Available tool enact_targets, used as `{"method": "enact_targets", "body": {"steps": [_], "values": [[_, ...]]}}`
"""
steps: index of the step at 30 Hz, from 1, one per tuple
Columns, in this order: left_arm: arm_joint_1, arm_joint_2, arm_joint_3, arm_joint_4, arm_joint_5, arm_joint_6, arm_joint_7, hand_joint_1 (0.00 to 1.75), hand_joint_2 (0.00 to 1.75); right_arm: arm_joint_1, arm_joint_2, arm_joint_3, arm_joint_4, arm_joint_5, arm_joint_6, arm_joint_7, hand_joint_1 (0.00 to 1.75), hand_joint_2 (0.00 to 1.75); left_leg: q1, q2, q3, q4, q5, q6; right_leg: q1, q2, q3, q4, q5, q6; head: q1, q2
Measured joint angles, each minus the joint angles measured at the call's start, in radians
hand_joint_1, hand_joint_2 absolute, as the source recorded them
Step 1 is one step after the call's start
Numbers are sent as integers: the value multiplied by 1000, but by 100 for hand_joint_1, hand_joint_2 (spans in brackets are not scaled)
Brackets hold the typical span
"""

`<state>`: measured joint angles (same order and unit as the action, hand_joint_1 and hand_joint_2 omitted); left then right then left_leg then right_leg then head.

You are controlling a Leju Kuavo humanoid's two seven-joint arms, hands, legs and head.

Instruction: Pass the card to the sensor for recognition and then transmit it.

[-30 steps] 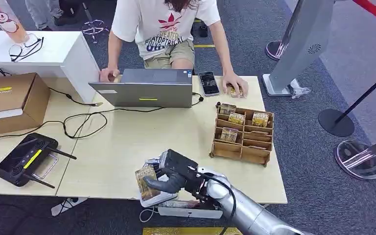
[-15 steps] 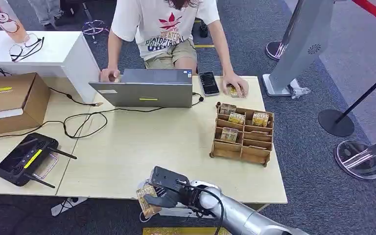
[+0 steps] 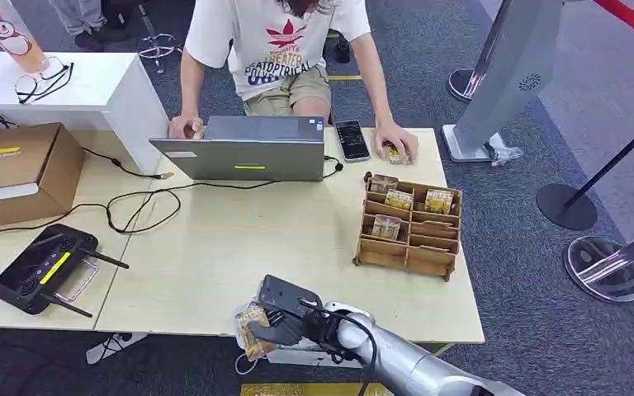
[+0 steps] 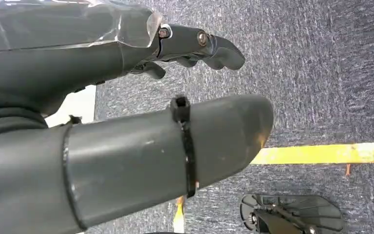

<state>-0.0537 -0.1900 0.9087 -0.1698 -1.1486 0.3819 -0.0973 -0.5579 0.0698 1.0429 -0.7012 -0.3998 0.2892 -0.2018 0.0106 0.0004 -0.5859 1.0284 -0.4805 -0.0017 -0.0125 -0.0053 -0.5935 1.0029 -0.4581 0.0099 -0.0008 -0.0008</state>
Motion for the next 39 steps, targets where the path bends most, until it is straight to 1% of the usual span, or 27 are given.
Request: {"method": "enact_targets", "body": {"steps": [5,12,18,23,27,32,39], "values": [[0,0,0,0,3,0,0,0,0,-18,0,-13,-25,-35,23,7,175,175,0,0,0,0,0,0,0,0,0,0,0,0,0,0],[0,0,0,0,6,2,-2,0,0,-37,-6,-42,-105,-76,47,24,175,175,0,0,0,0,0,0,0,0,0,0,0,0,0,0],[1,0,0,0,6,5,-5,0,0,-43,-20,-76,-163,-85,21,37,175,175,0,0,0,0,0,0,0,0,0,0,0,0,0,0],[0,-1,0,0,6,9,-4,0,0,-50,-19,-80,-159,-53,19,44,175,175,0,0,0,0,0,0,0,0,0,0,0,0,0,0],[0,-1,4,0,6,10,0,0,0,-57,-11,-78,-139,-31,16,36,175,175,0,0,0,0,0,0,0,0,0,0,0,0,0,0],[0,-1,12,0,6,10,4,0,0,-72,4,-76,-104,-31,9,32,175,175,0,0,0,0,0,0,0,0,0,0,0,0,0,0],[0,-1,18,0,6,9,9,0,0,-102,22,-77,-38,-35,-16,5,175,175,0,0,0,0,0,0,0,0,0,0,0,0,0,0]]}}
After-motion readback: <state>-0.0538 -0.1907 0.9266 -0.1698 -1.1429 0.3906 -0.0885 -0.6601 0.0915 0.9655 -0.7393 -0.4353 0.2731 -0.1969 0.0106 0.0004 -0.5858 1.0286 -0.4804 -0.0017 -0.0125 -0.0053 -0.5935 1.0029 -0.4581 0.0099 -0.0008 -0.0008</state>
